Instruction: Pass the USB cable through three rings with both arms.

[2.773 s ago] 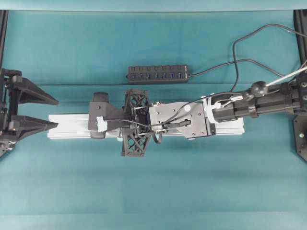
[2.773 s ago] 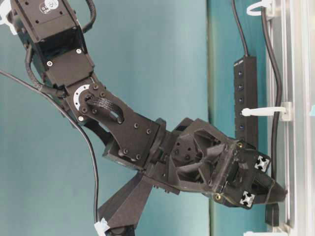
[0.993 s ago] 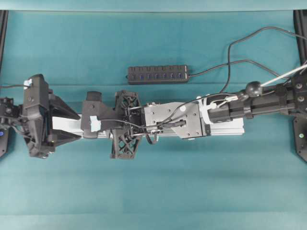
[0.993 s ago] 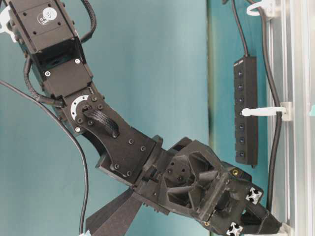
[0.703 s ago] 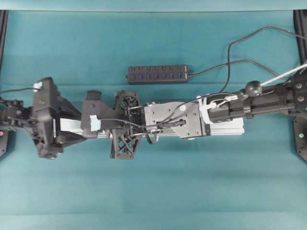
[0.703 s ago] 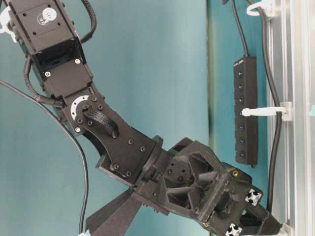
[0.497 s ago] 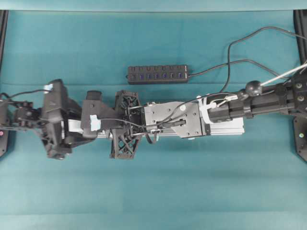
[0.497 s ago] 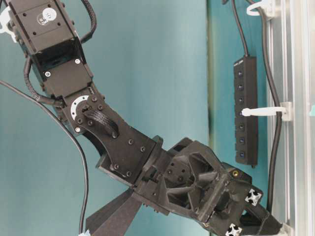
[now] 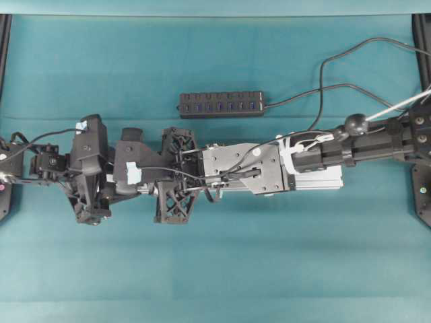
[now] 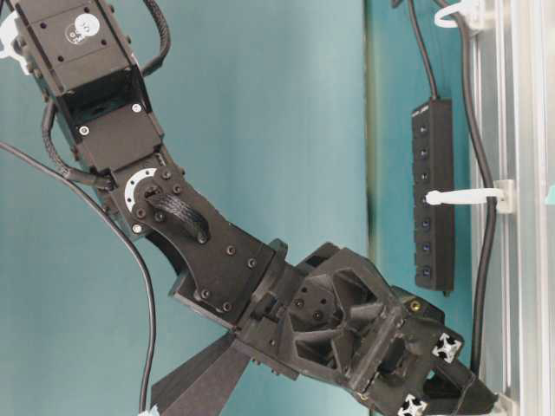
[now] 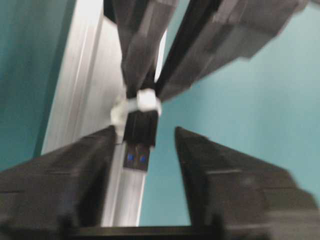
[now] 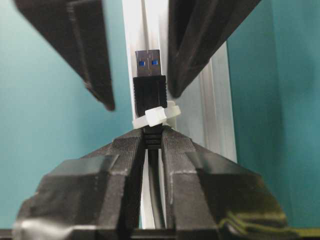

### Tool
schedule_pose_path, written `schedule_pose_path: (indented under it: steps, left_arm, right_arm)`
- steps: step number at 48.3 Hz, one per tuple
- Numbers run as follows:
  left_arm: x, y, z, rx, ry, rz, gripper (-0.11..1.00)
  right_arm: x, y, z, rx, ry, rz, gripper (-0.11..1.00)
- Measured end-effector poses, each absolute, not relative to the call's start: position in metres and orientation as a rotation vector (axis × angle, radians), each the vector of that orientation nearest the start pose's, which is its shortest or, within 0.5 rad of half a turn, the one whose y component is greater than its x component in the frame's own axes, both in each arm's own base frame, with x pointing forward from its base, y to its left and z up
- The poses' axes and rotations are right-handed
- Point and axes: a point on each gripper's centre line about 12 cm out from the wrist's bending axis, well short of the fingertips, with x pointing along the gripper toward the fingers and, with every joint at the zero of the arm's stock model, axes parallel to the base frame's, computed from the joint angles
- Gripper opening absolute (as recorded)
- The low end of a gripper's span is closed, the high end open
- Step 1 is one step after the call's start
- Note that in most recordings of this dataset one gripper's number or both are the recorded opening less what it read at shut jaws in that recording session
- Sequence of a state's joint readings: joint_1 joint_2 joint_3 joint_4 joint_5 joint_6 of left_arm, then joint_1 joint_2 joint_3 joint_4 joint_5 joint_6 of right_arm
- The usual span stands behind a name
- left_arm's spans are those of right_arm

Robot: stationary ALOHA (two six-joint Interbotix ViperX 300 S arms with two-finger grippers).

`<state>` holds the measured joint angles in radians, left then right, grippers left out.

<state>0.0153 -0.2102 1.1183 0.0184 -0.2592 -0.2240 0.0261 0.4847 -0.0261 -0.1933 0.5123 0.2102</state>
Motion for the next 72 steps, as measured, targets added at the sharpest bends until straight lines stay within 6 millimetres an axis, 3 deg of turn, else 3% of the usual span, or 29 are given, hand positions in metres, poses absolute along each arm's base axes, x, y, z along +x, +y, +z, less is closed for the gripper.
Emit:
schedule_pose_path:
  steps: [11,42,48,54,68,72]
  left_arm:
    - [0.276,0.004,0.126,-0.207,0.619,0.077,0.27]
    - [0.275,0.004,0.125,-0.176,0.633,0.066,0.27]
    - [0.275,0.003,0.126,-0.17,0.634,0.062,0.26]
    - [0.274,0.003,0.127,-0.171,0.634,0.063,0.26]
    - [0.266,0.0,0.125,-0.163,0.704,0.056,0.26]
    - [0.264,-0.001,0.127,-0.163,0.707,0.055,0.26]
  right_arm:
    - [0.528,0.004,0.135,-0.022,0.963,-0.08,-0.07]
    - [0.529,0.006,0.134,-0.02,0.943,-0.073,-0.07]
    - [0.528,0.006,0.133,-0.022,0.945,-0.072,-0.03]
    - [0.526,0.009,0.132,-0.024,0.948,-0.066,0.12]
    - [0.521,0.018,0.139,-0.03,0.94,-0.051,0.9]
    - [0.52,0.014,0.143,-0.027,0.936,-0.057,0.91]
